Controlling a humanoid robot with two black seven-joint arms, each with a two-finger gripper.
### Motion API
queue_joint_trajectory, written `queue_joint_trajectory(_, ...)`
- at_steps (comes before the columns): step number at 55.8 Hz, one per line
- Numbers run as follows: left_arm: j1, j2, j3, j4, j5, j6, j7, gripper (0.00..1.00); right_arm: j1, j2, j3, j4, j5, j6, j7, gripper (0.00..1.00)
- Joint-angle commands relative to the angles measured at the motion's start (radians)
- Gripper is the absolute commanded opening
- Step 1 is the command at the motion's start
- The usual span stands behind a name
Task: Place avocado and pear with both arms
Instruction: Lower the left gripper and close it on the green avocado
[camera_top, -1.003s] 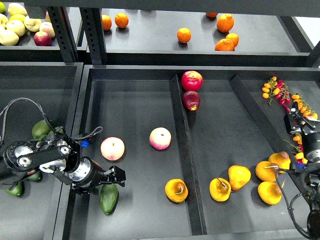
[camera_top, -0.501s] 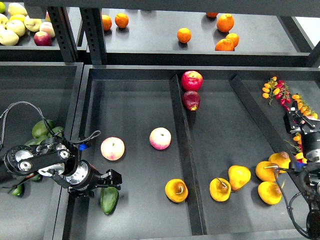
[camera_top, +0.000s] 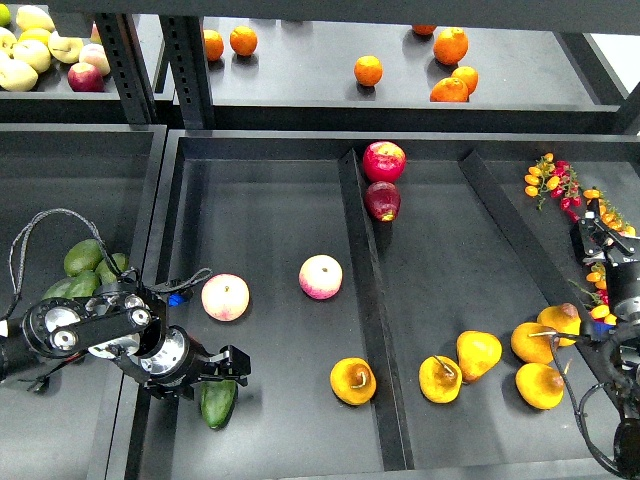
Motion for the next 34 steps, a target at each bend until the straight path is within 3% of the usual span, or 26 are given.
queue_joint_trajectory(1,0.008,-0.011,-0.010,-0.001,0.048,0.000,0.000,0.98,0.000,0.000,0.000,0.002,0.000,0.001,0.000,1.00)
queue_joint_trajectory(10,0.020,-0.011,-0.012,0.000,0.096,0.000,0.000,0.95,-0.002,-0.002,0.012,0.007,0.000,0.001,0.000,1.00)
queue_joint_trajectory(34,0.052,-0.016,-0.051,0.029,0.101,0.000,0.000,0.73,-0.015,-0.003,0.028,0.010,0.000,0.018,0.000,1.00)
